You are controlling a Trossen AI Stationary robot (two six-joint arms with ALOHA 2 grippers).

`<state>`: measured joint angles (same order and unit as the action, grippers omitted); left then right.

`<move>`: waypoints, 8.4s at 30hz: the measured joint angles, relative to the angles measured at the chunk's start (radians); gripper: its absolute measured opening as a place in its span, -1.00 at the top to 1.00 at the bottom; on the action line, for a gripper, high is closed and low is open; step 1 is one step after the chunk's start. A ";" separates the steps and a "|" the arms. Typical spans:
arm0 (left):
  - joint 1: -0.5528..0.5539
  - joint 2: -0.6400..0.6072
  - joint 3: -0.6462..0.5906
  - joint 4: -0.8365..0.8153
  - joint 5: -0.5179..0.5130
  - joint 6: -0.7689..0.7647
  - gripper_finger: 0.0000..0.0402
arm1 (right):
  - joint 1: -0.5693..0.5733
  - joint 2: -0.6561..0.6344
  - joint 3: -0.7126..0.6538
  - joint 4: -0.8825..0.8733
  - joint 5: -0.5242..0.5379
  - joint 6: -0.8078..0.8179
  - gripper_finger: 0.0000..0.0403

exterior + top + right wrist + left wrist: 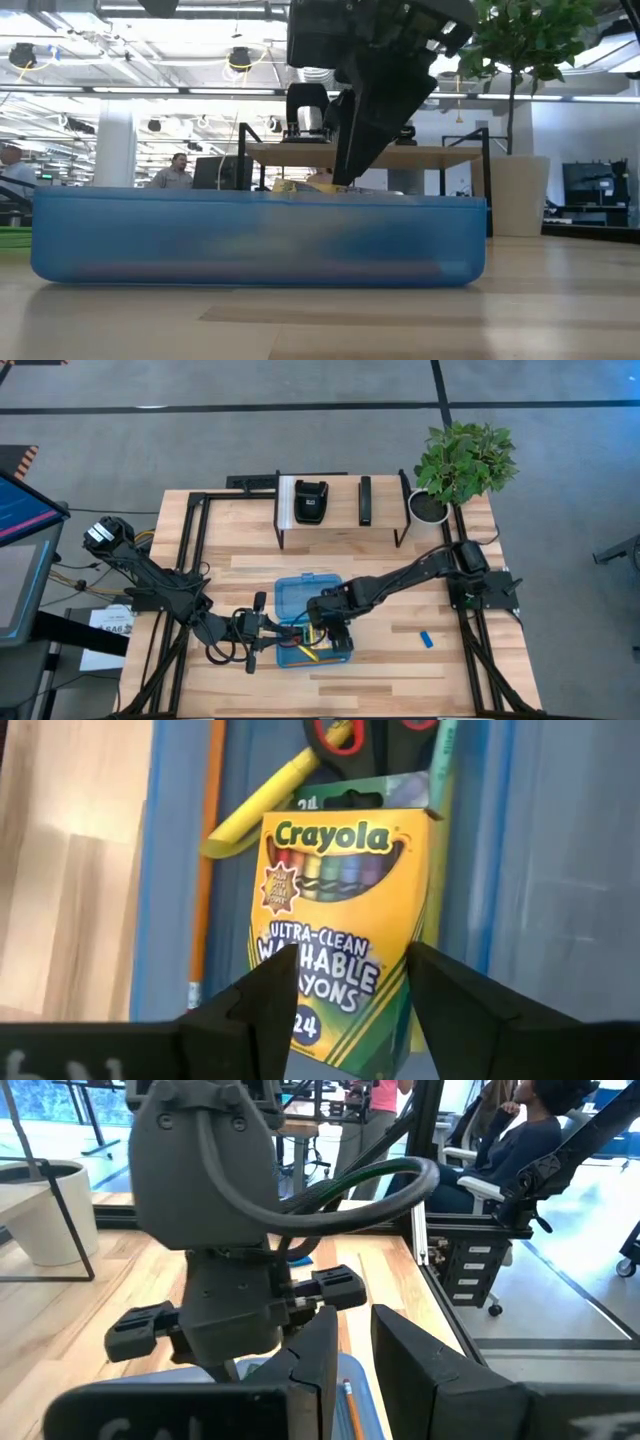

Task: Pack school essentials
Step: Put the yellow crayon box into the blue supply box, then put the blue eraser into the blue supply box

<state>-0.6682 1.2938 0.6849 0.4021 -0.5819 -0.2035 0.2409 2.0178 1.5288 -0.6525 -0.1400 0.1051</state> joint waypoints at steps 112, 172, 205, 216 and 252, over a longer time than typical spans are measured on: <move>0.002 0.000 0.000 -0.017 -0.006 -0.033 0.74 | 0.240 -0.657 -0.633 0.045 0.169 1.025 0.94; 0.002 0.000 0.000 -0.052 0.000 -0.050 0.74 | 0.103 0.127 0.185 -0.156 -0.068 0.305 -0.07; 0.024 0.156 0.003 0.046 0.213 -0.071 0.74 | 0.048 0.126 0.344 -0.250 0.168 0.316 0.06; 0.039 0.314 0.054 0.031 -0.023 -0.143 0.74 | 0.082 0.126 0.346 -0.228 0.135 0.340 0.05; 0.045 0.328 0.060 -0.006 -0.031 -0.226 0.74 | 0.070 0.126 0.346 -0.171 0.131 0.368 -0.09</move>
<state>-0.6235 1.6222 0.7448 0.3960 -0.6133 -0.4299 0.3111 2.1441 1.8744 -0.8236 -0.0090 0.4728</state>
